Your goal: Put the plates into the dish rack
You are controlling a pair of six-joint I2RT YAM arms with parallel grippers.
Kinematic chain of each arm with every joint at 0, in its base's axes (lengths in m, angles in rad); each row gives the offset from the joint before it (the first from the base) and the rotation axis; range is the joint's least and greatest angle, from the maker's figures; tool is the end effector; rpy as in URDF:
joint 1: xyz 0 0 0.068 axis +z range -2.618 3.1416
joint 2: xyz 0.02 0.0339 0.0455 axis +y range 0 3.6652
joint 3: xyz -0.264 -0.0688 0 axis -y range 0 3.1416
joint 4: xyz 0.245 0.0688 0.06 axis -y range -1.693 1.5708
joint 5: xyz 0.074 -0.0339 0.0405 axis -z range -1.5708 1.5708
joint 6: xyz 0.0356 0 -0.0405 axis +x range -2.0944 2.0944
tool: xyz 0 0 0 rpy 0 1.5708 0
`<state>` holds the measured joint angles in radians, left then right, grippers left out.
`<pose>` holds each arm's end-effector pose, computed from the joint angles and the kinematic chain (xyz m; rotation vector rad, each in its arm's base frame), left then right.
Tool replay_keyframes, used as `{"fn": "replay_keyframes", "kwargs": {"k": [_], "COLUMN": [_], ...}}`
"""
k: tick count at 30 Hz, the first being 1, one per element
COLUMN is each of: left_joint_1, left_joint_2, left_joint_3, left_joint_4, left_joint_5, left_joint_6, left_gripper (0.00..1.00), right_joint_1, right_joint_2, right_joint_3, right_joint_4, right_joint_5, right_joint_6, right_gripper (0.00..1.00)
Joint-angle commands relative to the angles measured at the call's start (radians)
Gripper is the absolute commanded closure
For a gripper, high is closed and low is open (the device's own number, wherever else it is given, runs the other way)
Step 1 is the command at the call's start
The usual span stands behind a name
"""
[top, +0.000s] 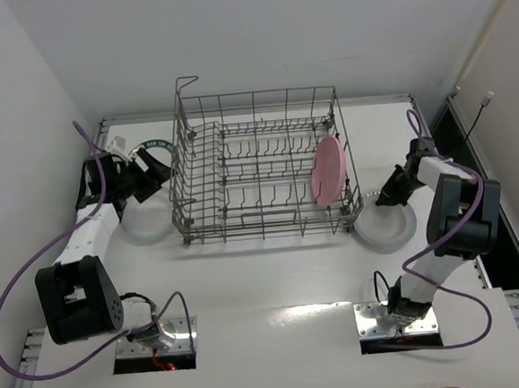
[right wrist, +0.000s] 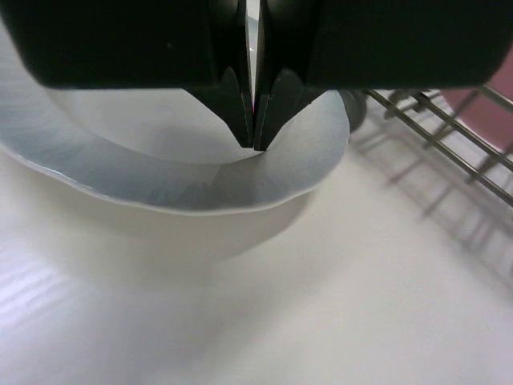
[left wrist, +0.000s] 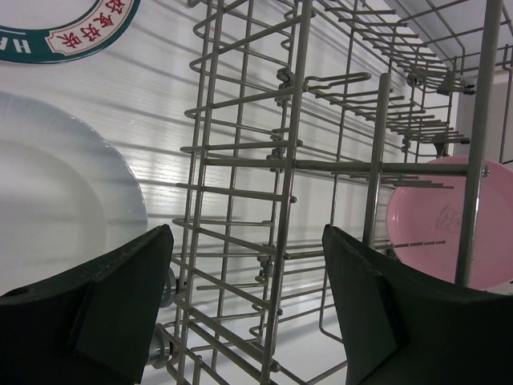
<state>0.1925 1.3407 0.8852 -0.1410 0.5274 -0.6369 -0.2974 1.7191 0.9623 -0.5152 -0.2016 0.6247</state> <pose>0.2909 0.0384 0.2578 -0.5898 2.1094 -0.8241 0.2988 -0.0841 0.1460 1.2328 2.5796 0.3554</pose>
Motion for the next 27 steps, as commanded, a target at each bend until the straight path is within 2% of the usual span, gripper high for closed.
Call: {"fn": "replay_keyframes", "kwargs": {"k": [1, 5, 9, 14, 19, 22, 23, 27], "left_joint_1": [-0.01, -0.01, -0.01, -0.01, -0.01, -0.01, -0.01, -0.01], "left_joint_2": [-0.015, -0.006, -0.006, -0.006, -0.006, -0.006, -0.006, -0.006], "left_joint_3": [0.02, 0.02, 0.02, 0.02, 0.011, 0.011, 0.011, 0.011], "left_joint_4": [0.015, 0.015, 0.015, 0.015, 0.024, 0.034, 0.034, 0.034], "left_joint_5": [0.054, 0.054, 0.054, 0.054, 0.072, 0.072, 0.072, 0.072], "left_joint_6": [0.005, 0.005, 0.005, 0.005, -0.004, -0.004, -0.004, -0.004], "left_gripper": [0.27, 0.27, 0.27, 0.27, 0.27, 0.27, 0.27, 0.27], "right_joint_1": [-0.011, -0.02, -0.029, -0.019, -0.019, -0.068, -0.068, -0.103], "right_joint_2": [0.031, 0.091, 0.169, -0.103, -0.278, -0.402, -0.433, -0.509], "right_joint_3": [0.084, 0.205, 0.334, 0.118, -0.045, -0.153, -0.18, -0.281], "right_joint_4": [0.037, 0.06, -0.035, 0.027, -0.032, -0.046, -0.033, -0.031], "right_joint_5": [0.007, 0.007, -0.019, 0.034, 0.203, 0.194, 0.153, 0.067], "right_joint_6": [0.033, 0.033, -0.022, -0.042, -0.052, -0.029, -0.02, -0.01], "right_gripper": [1.0, 0.98, 0.98, 0.91, 0.88, 0.76, 0.66, 0.4]}}
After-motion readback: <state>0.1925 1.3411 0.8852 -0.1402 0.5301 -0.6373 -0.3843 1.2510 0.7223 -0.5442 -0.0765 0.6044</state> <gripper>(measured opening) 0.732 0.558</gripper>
